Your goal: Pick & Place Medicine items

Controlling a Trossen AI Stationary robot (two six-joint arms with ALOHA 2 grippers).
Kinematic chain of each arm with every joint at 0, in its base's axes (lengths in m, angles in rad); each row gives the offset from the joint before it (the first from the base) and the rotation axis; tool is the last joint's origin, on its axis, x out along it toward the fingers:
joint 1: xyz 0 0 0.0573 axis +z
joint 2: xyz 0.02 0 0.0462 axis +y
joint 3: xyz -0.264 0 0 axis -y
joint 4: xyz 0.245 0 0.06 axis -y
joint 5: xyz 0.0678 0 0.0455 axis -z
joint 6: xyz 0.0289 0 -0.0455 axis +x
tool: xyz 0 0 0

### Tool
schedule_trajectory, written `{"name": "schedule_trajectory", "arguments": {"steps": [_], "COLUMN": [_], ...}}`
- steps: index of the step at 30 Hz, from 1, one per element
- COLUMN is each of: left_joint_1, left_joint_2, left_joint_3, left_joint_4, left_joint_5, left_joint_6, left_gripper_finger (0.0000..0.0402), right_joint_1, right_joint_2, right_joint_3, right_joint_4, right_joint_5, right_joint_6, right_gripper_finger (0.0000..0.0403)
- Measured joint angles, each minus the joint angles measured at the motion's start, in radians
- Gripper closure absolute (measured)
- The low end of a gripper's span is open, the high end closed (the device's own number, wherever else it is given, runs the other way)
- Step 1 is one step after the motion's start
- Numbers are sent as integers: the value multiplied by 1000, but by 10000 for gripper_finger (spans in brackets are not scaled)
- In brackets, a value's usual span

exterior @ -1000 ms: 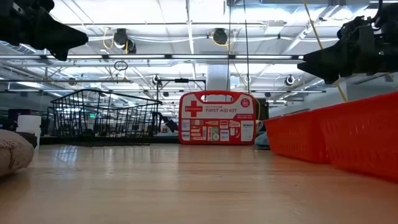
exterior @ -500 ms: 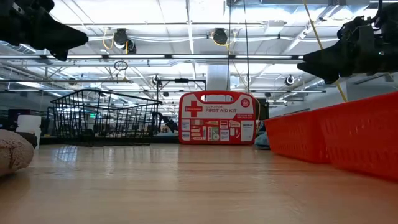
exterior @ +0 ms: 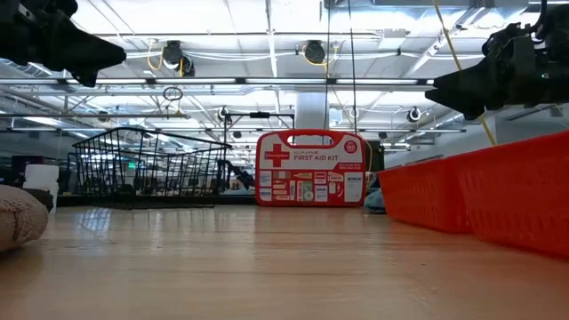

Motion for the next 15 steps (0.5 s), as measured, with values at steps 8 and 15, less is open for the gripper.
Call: {"name": "schedule_trajectory", "arguments": {"steps": [8, 15], "left_joint_1": [0, 0], "left_joint_2": [0, 0], "left_joint_3": [0, 0], "left_joint_4": [0, 0], "left_joint_5": [0, 0], "left_joint_6": [0, 0], "left_gripper_finger": [327, 327], "right_joint_1": [0, 0], "right_joint_2": [0, 0], "right_joint_3": [0, 0], "right_joint_4": [0, 0], "right_joint_5": [0, 0], "right_joint_6": [0, 0], "right_gripper_finger": [186, 186]}}
